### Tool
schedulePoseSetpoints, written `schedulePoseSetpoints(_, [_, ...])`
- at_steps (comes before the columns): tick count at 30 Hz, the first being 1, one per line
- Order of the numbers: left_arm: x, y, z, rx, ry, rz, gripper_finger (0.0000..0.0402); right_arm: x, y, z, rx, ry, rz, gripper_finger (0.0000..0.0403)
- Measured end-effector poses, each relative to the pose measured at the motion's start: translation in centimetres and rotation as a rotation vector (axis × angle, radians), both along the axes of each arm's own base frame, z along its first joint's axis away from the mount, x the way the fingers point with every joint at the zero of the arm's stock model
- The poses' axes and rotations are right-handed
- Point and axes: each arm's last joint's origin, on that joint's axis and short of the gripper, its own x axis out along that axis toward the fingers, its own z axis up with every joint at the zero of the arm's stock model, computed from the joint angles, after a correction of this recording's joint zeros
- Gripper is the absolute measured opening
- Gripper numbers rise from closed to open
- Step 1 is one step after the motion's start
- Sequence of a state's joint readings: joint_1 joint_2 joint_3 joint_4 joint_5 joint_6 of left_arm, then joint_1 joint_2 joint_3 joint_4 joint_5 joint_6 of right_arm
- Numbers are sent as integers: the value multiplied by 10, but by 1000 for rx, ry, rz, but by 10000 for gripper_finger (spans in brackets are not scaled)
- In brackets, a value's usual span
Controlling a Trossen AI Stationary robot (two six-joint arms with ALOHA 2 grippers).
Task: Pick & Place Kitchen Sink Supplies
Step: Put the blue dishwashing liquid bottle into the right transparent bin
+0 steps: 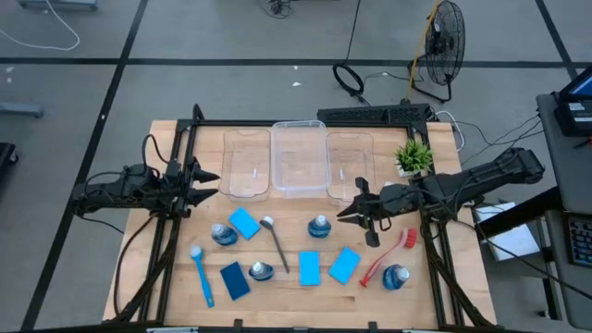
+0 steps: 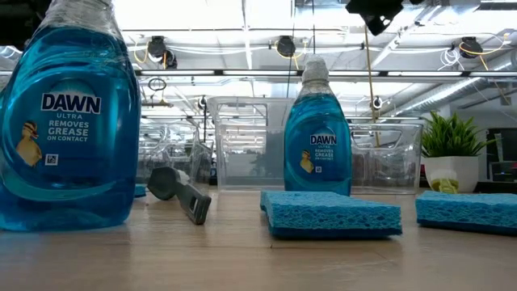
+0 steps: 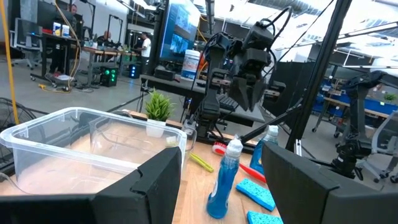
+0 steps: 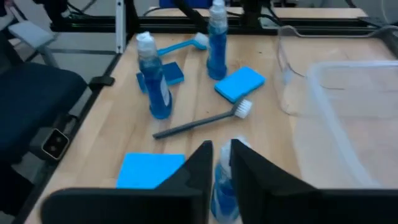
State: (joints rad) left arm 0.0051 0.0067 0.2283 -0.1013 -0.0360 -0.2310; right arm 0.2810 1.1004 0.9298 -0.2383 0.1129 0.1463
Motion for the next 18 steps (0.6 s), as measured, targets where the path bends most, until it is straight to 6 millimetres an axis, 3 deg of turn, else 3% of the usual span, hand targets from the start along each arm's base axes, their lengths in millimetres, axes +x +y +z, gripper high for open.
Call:
schedulePoseSetpoints(9, [0,0,0,0,0,0,225,28,-3,-24,-37,52,-18,193])
schedulePoseSetpoints(14, [0,0,0,-1,0,0,225,31,-9,-26,-42,62,-39,264])
schedulePoseSetpoints(18, [0,0,0,0,0,0,225,32,-9,-27,-42,66,-40,297])
